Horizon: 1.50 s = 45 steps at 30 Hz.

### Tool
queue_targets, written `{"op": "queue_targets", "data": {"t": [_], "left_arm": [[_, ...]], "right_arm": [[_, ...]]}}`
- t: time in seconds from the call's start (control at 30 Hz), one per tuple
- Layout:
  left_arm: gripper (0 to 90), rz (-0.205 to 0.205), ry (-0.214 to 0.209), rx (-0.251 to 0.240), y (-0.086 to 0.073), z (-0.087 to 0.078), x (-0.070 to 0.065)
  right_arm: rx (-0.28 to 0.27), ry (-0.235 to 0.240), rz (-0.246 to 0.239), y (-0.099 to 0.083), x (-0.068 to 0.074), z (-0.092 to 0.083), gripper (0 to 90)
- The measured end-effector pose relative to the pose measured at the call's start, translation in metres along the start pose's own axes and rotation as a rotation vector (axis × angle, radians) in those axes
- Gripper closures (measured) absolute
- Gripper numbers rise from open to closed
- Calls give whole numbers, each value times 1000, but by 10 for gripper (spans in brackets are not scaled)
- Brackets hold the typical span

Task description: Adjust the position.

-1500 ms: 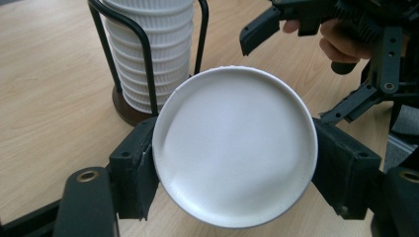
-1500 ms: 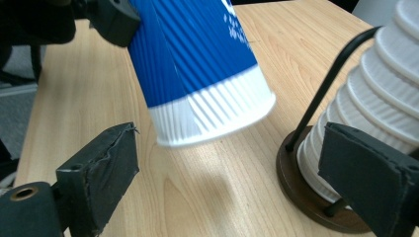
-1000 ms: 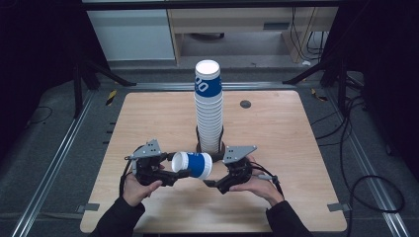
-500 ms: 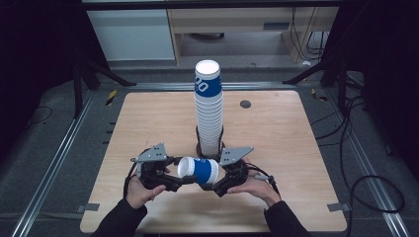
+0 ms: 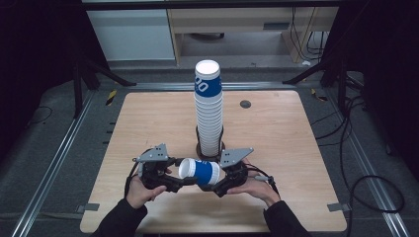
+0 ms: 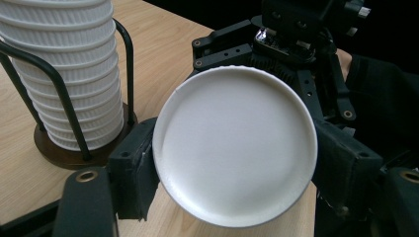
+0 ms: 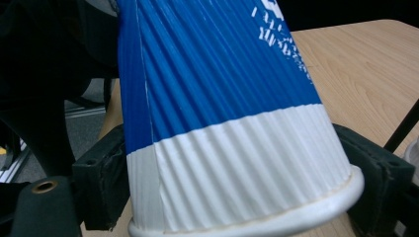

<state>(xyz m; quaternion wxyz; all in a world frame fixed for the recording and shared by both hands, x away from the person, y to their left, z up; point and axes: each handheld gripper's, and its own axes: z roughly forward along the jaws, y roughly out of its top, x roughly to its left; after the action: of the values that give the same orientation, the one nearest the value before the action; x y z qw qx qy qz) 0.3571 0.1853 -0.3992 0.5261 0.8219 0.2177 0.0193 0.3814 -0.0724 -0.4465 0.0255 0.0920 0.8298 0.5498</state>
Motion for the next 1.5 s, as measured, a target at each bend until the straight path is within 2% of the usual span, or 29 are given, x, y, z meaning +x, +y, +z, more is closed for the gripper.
{"op": "queue_targets", "data": {"t": [0.27, 0.4, 0.57, 0.77, 1.07, 1.23, 1.37, 1.5], "left_arm": [[207, 11, 18, 11, 2, -5, 1], [181, 8, 25, 63, 1, -6, 5], [169, 15, 38, 149, -4, 2, 8], [155, 35, 19, 249, -8, 14, 8], [169, 49, -15, 346, -14, 27, 5], [248, 43, -38, 357, -16, 30, 5], [257, 42, -46, 363, -16, 31, 6], [259, 42, -50, 341, -15, 28, 7]], "right_arm": [[7, -30, -3, 2, -3, -7, 151], [39, -71, -28, 2, -4, -12, 148], [101, -97, -71, -1, -3, -8, 146], [166, -85, -111, -5, 0, 2, 144], [238, -42, -169, -10, 9, 16, 143], [245, -32, -179, -10, 10, 17, 144], [257, -27, -177, -11, 10, 18, 138], [249, -28, -167, -11, 9, 17, 118]]}}
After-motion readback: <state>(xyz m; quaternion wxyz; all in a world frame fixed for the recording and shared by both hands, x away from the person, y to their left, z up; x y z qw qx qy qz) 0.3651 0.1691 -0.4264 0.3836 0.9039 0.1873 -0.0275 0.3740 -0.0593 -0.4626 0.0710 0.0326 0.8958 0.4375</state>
